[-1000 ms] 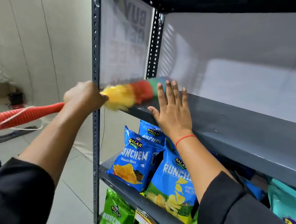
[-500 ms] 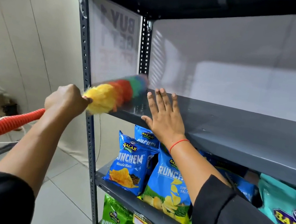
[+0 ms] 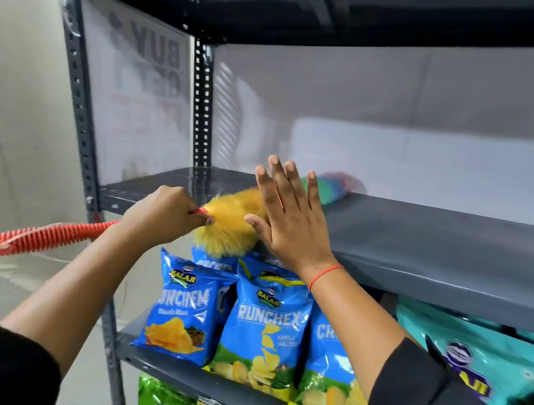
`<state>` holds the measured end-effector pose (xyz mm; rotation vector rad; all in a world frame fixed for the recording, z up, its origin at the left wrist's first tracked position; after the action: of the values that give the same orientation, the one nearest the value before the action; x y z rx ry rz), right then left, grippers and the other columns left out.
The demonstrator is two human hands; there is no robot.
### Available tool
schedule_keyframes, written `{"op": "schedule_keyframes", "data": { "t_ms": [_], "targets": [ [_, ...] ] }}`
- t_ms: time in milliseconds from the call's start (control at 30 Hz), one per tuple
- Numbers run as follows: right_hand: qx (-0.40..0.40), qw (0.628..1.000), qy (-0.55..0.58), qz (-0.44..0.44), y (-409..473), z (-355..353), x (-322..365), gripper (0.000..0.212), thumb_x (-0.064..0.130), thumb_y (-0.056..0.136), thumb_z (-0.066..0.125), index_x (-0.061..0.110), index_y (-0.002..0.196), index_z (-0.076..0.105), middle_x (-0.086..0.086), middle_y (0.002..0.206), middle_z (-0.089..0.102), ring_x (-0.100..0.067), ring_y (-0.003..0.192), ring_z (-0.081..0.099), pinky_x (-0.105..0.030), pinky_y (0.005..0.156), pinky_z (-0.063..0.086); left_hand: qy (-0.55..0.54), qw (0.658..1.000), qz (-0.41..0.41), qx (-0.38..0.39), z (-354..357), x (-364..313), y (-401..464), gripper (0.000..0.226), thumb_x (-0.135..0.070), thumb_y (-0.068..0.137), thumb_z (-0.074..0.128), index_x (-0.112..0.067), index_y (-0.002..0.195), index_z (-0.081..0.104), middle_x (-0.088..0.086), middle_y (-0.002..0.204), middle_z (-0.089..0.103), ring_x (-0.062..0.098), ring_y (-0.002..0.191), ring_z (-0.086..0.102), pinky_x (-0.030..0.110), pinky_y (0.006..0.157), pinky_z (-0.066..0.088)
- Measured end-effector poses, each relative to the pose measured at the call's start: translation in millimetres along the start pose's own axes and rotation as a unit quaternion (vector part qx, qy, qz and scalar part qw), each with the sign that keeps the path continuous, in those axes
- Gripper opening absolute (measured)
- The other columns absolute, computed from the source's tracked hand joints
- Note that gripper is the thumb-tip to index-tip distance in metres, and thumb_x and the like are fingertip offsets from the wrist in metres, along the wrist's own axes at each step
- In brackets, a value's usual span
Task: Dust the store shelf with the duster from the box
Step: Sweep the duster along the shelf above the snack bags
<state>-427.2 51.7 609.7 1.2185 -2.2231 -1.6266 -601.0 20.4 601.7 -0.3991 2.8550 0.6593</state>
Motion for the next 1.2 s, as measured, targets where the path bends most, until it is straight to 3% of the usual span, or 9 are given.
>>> {"op": "schedule_keyframes", "data": {
  "t_ms": [167, 300, 433, 600, 700, 833, 933, 1067, 1200],
  "targets": [
    [0.026, 0.998, -0.049, 0.037, -16, -7, -24, 0.066, 0.050, 0.090, 0.029, 0.006, 0.139, 0.029, -0.017, 0.144, 0.038, -0.034, 0.133, 0.032, -0.055, 0.106, 0.016, -0.023, 0.993, 0.112, 0.036, 10, -56, 14, 0.046, -0.049, 0.080, 0.062, -0.007, 0.062, 0.067, 0.003, 0.045, 0.047, 0.016, 0.046, 0.040, 0.029, 0.048, 0.036],
    [0.011, 0.995, -0.042, 0.086, -31, -20, -50, 0.066, 0.050, 0.090, 0.031, 0.005, 0.139, 0.030, -0.017, 0.144, 0.037, -0.033, 0.134, 0.026, -0.053, 0.109, 0.015, -0.017, 0.995, 0.097, 0.028, 15, -70, 30, 0.049, -0.047, 0.083, 0.059, -0.001, 0.070, 0.069, 0.014, 0.062, 0.060, 0.027, 0.062, 0.055, 0.033, 0.059, 0.044],
    [-0.002, 0.988, -0.032, 0.152, -48, -37, -83, 0.065, 0.048, 0.091, 0.032, 0.004, 0.139, 0.027, -0.019, 0.145, 0.033, -0.032, 0.135, 0.016, -0.048, 0.110, 0.007, -0.022, 0.987, 0.157, 0.039, 29, -101, 37, 0.043, -0.048, 0.084, 0.058, -0.009, 0.084, 0.076, 0.016, 0.085, 0.074, 0.027, 0.077, 0.066, 0.041, 0.072, 0.054],
    [-0.001, 0.974, -0.052, 0.219, -82, -60, -125, 0.065, 0.044, 0.093, 0.037, 0.004, 0.140, 0.019, -0.021, 0.146, 0.031, -0.031, 0.135, 0.013, -0.051, 0.110, 0.010, -0.027, 0.982, 0.176, 0.062, 32, -120, 63, 0.049, -0.054, 0.081, 0.059, -0.013, 0.054, 0.062, 0.005, 0.049, 0.049, 0.018, 0.049, 0.041, 0.031, 0.050, 0.036],
    [-0.006, 0.958, -0.064, 0.280, -105, -77, -155, 0.064, 0.040, 0.095, 0.041, 0.001, 0.141, 0.020, -0.021, 0.147, 0.028, -0.028, 0.136, 0.007, -0.054, 0.111, 0.010, -0.002, 0.985, 0.164, 0.053, 34, -128, 82, 0.050, -0.052, 0.083, 0.057, -0.007, 0.063, 0.066, 0.004, 0.055, 0.044, 0.024, 0.058, 0.045, 0.030, 0.054, 0.035],
    [-0.012, 0.937, -0.077, 0.342, -124, -90, -183, 0.067, 0.043, 0.095, 0.039, 0.001, 0.142, 0.018, -0.019, 0.149, 0.025, -0.028, 0.138, 0.008, -0.052, 0.112, 0.007, -0.027, 0.964, 0.249, 0.090, 55, -184, 76, 0.052, -0.057, 0.080, 0.056, -0.009, 0.064, 0.067, 0.003, 0.051, 0.052, 0.021, 0.055, 0.050, 0.028, 0.050, 0.035],
    [-0.010, 0.930, -0.098, 0.354, -134, -97, -196, 0.066, 0.043, 0.095, 0.038, 0.003, 0.143, 0.017, -0.018, 0.150, 0.025, -0.032, 0.139, 0.012, -0.049, 0.112, 0.004, -0.073, 0.945, 0.297, 0.114, 68, -227, 70, 0.049, -0.053, 0.082, 0.056, -0.008, 0.082, 0.074, 0.014, 0.066, 0.065, 0.022, 0.062, 0.053, 0.031, 0.060, 0.042],
    [-0.001, 0.922, -0.114, 0.371, -148, -108, -217, 0.066, 0.036, 0.094, 0.046, 0.004, 0.144, 0.017, -0.018, 0.150, 0.025, -0.033, 0.140, 0.010, -0.048, 0.113, 0.002, -0.080, 0.955, 0.272, 0.088, 75, -263, 74, 0.045, -0.047, 0.087, 0.054, -0.007, 0.094, 0.070, 0.017, 0.093, 0.067, 0.032, 0.083, 0.060, 0.033, 0.068, 0.046],
    [0.015, 0.908, -0.135, 0.396, -162, -119, -238, 0.068, 0.044, 0.093, 0.039, 0.006, 0.144, 0.015, -0.015, 0.152, 0.022, -0.031, 0.141, 0.006, -0.046, 0.114, 0.000, -0.100, 0.938, 0.322, 0.085, 82, -308, 62, 0.043, -0.048, 0.085, 0.055, -0.008, 0.091, 0.071, 0.014, 0.090, 0.067, 0.031, 0.084, 0.061, 0.030, 0.064, 0.046]
  ]
}}
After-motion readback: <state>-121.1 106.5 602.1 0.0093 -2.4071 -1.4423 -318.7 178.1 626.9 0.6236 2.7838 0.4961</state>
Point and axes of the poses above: each hand's wrist, its own y-axis towards the middle knuckle, its own z-axis out of the palm, x = y × z, the point moved 8 cm from there along y, towards the middle knuckle
